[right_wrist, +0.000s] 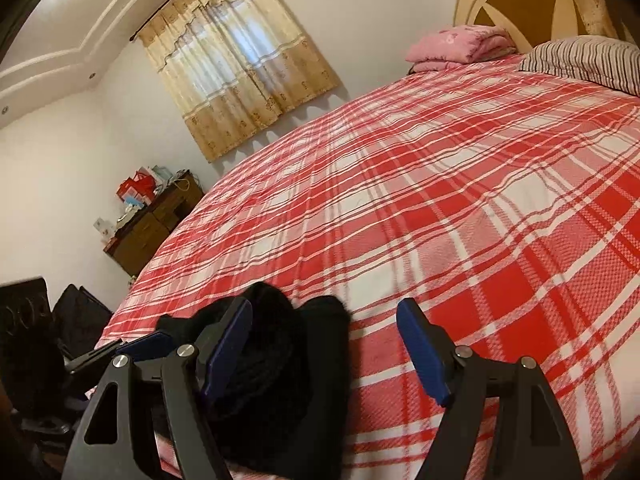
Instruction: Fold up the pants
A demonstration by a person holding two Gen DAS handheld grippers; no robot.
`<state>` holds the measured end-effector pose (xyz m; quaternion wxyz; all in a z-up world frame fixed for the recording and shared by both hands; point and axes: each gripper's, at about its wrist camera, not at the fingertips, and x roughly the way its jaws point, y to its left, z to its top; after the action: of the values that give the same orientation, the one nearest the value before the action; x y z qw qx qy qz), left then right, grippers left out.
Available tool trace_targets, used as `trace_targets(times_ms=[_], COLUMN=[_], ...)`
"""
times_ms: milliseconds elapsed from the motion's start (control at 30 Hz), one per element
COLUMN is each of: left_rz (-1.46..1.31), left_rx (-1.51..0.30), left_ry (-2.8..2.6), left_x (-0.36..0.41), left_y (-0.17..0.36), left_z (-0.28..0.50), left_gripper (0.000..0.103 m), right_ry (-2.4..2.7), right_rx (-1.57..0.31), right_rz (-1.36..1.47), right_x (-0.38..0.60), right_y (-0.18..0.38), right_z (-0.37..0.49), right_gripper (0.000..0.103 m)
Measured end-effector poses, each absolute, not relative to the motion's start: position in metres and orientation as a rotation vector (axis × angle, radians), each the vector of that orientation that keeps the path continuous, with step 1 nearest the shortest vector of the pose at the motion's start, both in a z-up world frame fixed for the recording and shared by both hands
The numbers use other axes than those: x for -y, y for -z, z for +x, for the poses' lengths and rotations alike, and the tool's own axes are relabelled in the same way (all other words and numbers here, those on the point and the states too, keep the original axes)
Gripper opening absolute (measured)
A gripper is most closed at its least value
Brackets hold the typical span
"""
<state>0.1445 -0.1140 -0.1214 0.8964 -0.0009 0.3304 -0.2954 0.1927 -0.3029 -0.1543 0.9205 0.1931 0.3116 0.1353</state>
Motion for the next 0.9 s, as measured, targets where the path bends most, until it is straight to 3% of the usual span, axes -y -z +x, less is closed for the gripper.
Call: trace_targets(times_ms=[133,267,367,400,567,900], left_rz=[-0.018,-0.022,-0.070,-0.079,-0.075,-0.111], left_rx=[-0.682,-0.705,-0.734,-0.734,-0.727,-0.754], left_ry=[0.492,0.384,0.369,0.365,0.329,0.304], left_x=[0.082,0.063,0.053,0.051,0.047,0.033], left_y=[0.131,0.145,0.154,0.156,0.163,0.176], left_z=[0.148,0.155,0.159,0.159,0.160,0.161], left_gripper=[0.083,0.085,0.085,0.085,0.093,0.093], right_ry=[-0.309,-0.292,-0.292,-0.288,-0.216,-0.174], right_rx=[-0.689,-0.755,-0.788,-0.789,-0.835,-0.883], right_rz=[0.301,0.179,0.153,0.152,0.173,0.125], right_x=[0.270,0.242,0.241,0.243,0.266,0.272], right_y=[0.149,0.163,0.171,0.172,0.188,0.190], right_z=[0.187,0.186,0.185,0.183,0.176,0.177], right_gripper=[0.076,0.074,0.028,0.021,0.019,0.019])
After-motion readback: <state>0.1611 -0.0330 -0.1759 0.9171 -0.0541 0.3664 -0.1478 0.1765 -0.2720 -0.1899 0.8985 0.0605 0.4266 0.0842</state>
